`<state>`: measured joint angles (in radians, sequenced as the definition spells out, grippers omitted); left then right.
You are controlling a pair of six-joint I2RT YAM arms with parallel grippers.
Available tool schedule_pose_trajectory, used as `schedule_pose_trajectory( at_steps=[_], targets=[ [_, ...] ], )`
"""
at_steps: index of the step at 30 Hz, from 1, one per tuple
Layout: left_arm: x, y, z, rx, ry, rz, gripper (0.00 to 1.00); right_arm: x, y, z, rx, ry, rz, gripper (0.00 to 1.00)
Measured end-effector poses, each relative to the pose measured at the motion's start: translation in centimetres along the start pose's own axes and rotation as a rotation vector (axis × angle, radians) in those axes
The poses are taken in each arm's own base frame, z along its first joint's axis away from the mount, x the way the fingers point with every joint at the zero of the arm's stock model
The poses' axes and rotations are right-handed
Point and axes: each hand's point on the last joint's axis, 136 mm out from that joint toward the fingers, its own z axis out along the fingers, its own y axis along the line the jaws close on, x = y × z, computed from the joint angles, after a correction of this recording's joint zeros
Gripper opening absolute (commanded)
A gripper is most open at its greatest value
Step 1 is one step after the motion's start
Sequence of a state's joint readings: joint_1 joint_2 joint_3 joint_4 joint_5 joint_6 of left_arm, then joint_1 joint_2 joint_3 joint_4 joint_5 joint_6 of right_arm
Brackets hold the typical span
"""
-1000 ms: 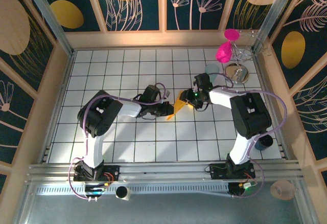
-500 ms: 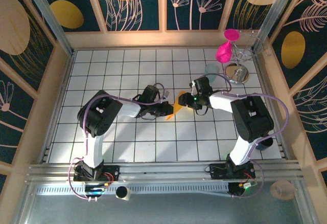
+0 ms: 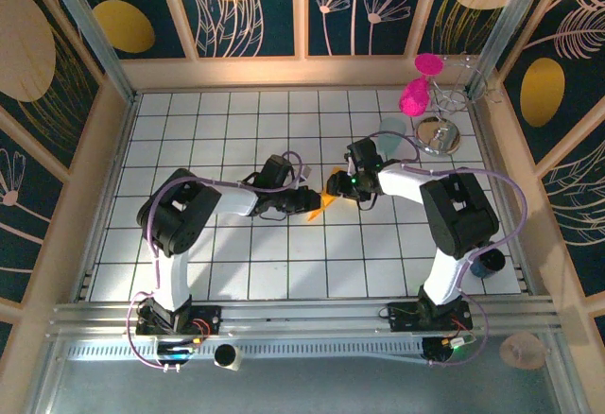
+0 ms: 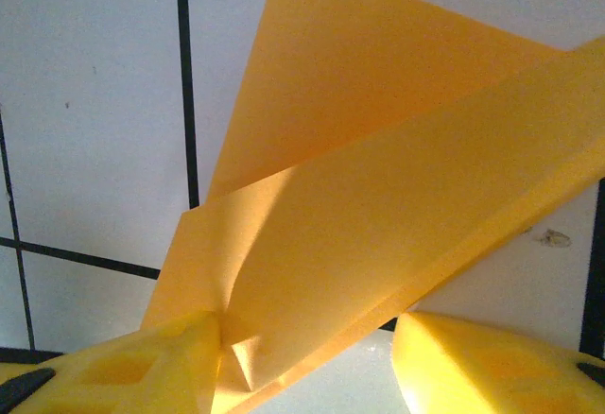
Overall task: Fold a paper plane with a square sheet of paper (pick it up from the middle)
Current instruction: Fold the wing for the fifth time at the center of the table.
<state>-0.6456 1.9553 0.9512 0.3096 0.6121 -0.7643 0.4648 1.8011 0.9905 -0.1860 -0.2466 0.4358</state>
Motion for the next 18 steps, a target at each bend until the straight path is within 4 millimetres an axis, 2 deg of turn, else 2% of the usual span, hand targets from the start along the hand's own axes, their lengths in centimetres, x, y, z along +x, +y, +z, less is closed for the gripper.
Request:
schedule_pose_trajectory(
  at_steps=[4, 18],
  targets=[
    [-0.02, -0.24, -0.19, 0.003, -0.002, 0.002, 0.17, -0.02, -0.03, 0.03, 0.004, 0.0, 0.014, 0.54],
    [0.94, 0.69, -0.19, -0.027, 0.029, -0.014, 0.13, -0.09, -0.07, 0.11, 0.01, 0.005, 0.04, 0.53]
  ],
)
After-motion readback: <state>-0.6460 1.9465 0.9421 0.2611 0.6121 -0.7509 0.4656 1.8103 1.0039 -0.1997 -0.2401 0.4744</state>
